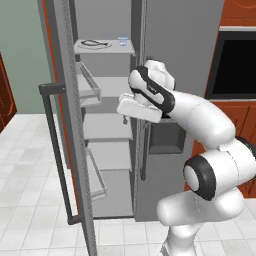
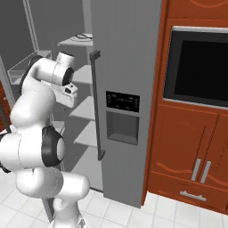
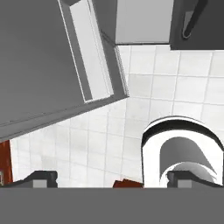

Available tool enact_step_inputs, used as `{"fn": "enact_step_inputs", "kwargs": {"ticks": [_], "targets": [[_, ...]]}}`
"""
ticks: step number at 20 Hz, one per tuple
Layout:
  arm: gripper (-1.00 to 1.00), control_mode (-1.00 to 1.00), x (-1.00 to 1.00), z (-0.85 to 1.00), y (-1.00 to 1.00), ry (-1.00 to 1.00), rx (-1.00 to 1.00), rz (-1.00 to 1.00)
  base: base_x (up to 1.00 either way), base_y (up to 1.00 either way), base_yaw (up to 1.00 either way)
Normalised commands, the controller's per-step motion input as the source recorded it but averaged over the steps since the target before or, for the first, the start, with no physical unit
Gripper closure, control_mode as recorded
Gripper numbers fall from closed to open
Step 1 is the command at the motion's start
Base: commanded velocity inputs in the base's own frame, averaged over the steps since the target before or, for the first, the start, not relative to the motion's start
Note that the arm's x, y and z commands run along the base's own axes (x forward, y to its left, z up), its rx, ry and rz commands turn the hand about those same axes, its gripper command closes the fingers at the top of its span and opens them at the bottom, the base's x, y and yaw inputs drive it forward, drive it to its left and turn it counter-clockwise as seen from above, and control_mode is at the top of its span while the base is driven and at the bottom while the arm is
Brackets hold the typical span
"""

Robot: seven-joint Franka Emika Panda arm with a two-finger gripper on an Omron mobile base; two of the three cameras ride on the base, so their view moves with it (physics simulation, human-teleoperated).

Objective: Retrieve the fish from the fridge and place it on the saucepan with marinade on the stove.

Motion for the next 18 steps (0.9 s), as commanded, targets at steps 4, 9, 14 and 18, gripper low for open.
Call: {"fn": "enact_step_inputs", "kwargs": {"ticks": [4, 9, 14, 18], "targets": [[-1.00, -1.00, 0.13, 0.00, 0.00, -0.05, -0.30, 0.41, 0.00, 0.00, 0.00], [-1.00, -1.00, -0.12, -0.01, 0.08, -0.31, -0.23, 0.35, 0.00, 0.00, 0.00], [-1.00, -1.00, -0.20, -0.30, 0.30, -0.46, -0.03, 0.29, 0.00, 0.00, 0.00], [-1.00, -1.00, -0.19, -0.42, 0.21, -0.55, 0.03, 0.17, 0.00, 0.00, 0.00]]}}
